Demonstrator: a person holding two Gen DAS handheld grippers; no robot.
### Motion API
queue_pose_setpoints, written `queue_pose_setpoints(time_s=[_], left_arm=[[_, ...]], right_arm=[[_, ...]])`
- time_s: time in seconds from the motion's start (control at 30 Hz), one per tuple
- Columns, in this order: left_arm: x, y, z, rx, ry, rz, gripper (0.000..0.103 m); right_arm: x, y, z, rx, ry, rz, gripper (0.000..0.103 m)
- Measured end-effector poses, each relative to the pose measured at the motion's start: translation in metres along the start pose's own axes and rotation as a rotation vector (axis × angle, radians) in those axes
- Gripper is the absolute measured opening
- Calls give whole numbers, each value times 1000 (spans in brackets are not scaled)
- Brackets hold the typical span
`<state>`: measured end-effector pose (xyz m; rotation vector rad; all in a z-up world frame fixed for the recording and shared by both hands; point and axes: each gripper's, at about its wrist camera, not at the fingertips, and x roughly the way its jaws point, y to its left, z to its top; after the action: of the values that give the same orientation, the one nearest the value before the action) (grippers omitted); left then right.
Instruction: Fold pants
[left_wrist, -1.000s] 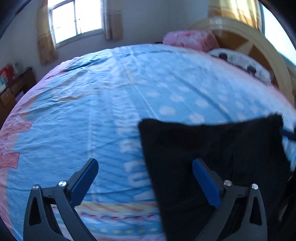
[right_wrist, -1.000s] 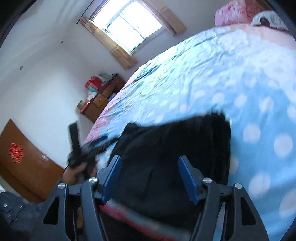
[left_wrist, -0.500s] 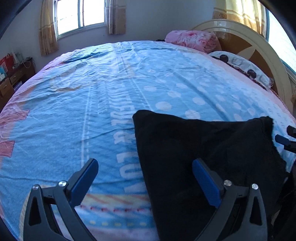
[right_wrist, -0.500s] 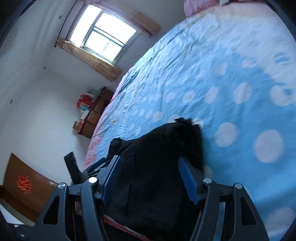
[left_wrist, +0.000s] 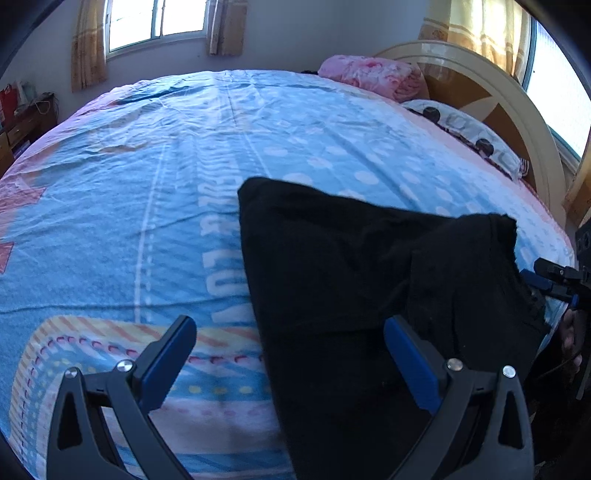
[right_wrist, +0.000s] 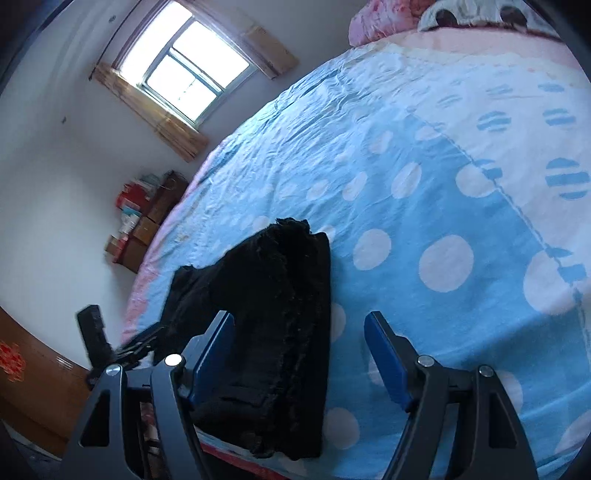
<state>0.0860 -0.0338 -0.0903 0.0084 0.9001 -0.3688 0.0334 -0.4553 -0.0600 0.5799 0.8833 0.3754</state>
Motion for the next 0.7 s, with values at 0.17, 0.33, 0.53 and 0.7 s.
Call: queue_pose_setpoints(time_s=[0.17,0.33,0.53,0.7], left_arm=[[7,0,-6,-11,-3,-3,103],[4,4,-10,-3,16,-25,103],[6,1,-14,47,15,-11,103],[5,0,-15,29,18,-20,103]], right_arm=[[7,4,-3,-54,4,-77,74],[13,10,-1,-56,0,-95,82],[20,13,2,-75,10,-99,83],[33,18,8,-103,33,-87,83]])
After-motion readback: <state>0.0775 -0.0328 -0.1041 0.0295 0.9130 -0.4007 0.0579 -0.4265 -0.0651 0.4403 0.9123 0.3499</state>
